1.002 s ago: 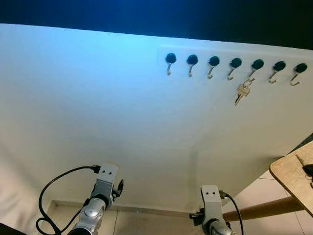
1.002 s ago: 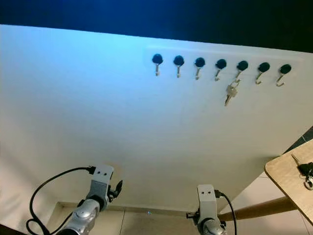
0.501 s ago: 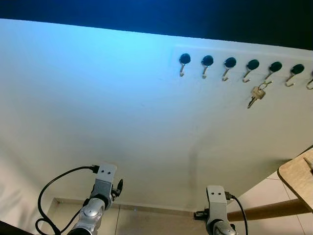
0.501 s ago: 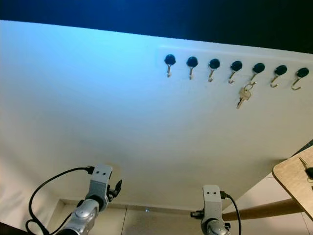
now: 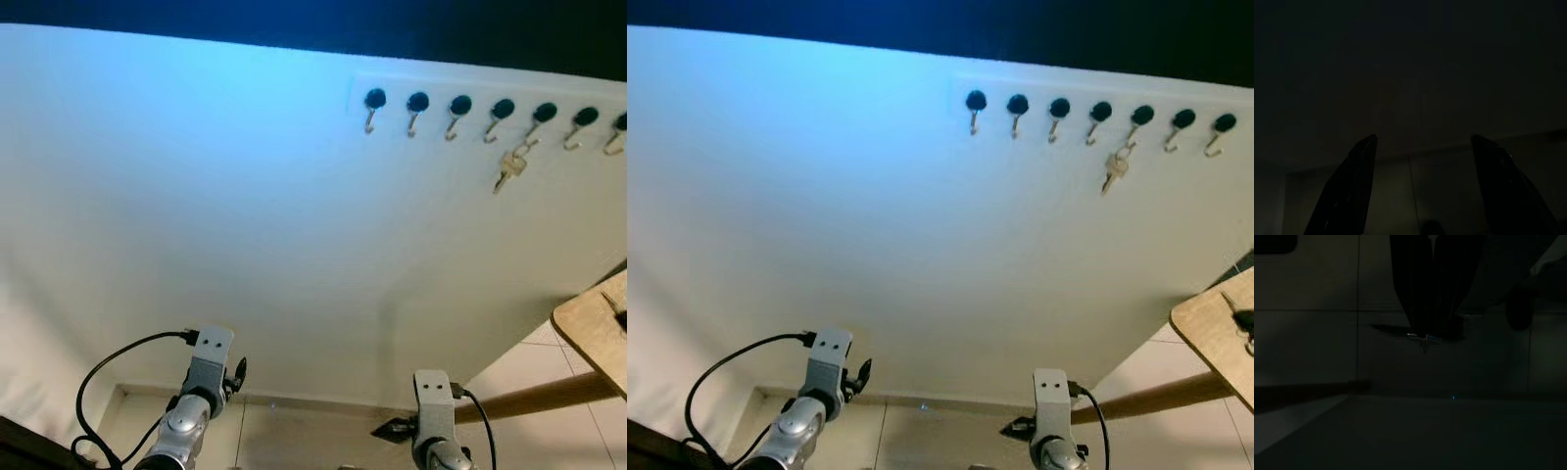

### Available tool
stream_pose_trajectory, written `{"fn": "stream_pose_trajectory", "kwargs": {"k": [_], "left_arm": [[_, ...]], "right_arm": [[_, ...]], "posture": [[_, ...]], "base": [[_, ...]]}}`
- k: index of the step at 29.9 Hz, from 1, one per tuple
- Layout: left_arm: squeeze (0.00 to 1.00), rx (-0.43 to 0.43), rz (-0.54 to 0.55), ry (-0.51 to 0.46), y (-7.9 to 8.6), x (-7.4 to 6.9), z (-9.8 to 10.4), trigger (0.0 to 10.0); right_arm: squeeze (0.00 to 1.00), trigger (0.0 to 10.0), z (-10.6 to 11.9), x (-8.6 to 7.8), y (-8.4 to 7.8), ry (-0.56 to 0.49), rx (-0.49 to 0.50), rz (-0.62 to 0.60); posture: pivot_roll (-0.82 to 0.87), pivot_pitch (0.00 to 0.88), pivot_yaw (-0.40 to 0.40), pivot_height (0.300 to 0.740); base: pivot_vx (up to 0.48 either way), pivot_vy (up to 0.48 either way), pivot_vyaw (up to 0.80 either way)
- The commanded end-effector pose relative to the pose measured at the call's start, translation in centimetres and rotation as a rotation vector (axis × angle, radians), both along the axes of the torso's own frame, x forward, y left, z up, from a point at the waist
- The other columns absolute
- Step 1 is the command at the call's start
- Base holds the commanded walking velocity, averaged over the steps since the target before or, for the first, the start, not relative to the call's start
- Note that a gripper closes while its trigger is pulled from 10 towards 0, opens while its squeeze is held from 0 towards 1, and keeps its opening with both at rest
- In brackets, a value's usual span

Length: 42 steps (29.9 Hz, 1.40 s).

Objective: Hang keys on a hook

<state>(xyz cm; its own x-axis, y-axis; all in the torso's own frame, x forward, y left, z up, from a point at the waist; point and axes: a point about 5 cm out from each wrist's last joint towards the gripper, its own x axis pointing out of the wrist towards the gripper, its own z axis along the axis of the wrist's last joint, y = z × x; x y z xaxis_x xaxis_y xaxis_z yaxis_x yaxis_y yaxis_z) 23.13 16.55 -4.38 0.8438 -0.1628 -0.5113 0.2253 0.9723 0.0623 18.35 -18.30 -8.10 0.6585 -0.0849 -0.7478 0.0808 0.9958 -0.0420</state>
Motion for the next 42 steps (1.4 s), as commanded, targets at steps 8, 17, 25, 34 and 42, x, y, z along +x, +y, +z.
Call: {"fn": "stream_pose_trajectory", "kwargs": {"k": [8, 17, 25, 34, 42], "left_arm": [[0.00, -0.004, 0.001, 0.020, 0.0, -0.2, -0.2, 10.0], [0.00, 0.016, -0.020, 0.042, 0.0, -0.2, -0.4, 10.0], [0.00, 0.040, -0.065, 0.033, -0.5, 0.0, -0.2, 10.0], [0.00, 0.034, -0.058, 0.037, -0.9, 0.2, -0.2, 10.0], [0.00, 0.018, -0.029, 0.028, -0.8, 0.5, 0.0, 10.0]], "right_arm": [[0.00, 10.0, 0.0, 0.0, 0.0, -0.005, 0.002, -0.019], [0.00, 10.0, -0.1, -0.1, 0.0, -0.001, 0.004, -0.020], [0.00, 10.0, 0.0, -0.1, 0.0, -0.001, 0.004, -0.021], [0.00, 10.0, 0.1, 0.1, -0.2, -0.007, -0.002, -0.018], [0.00, 10.0, 0.6, 1.0, -0.4, -0.047, -0.013, -0.007]], "posture": [[0.06, 0.027, -0.051, 0.740], [0.06, 0.022, -0.047, 0.740], [0.06, 0.015, -0.044, 0.740], [0.06, 0.010, -0.049, 0.740], [0.06, 0.014, -0.053, 0.740]], "base": [[-0.331, 0.000, 0.00], [-0.146, 0.000, 0.00], [0.000, 0.000, 0.00], [0.000, -0.464, 0.00], [0.000, 0.000, 0.00]]}}
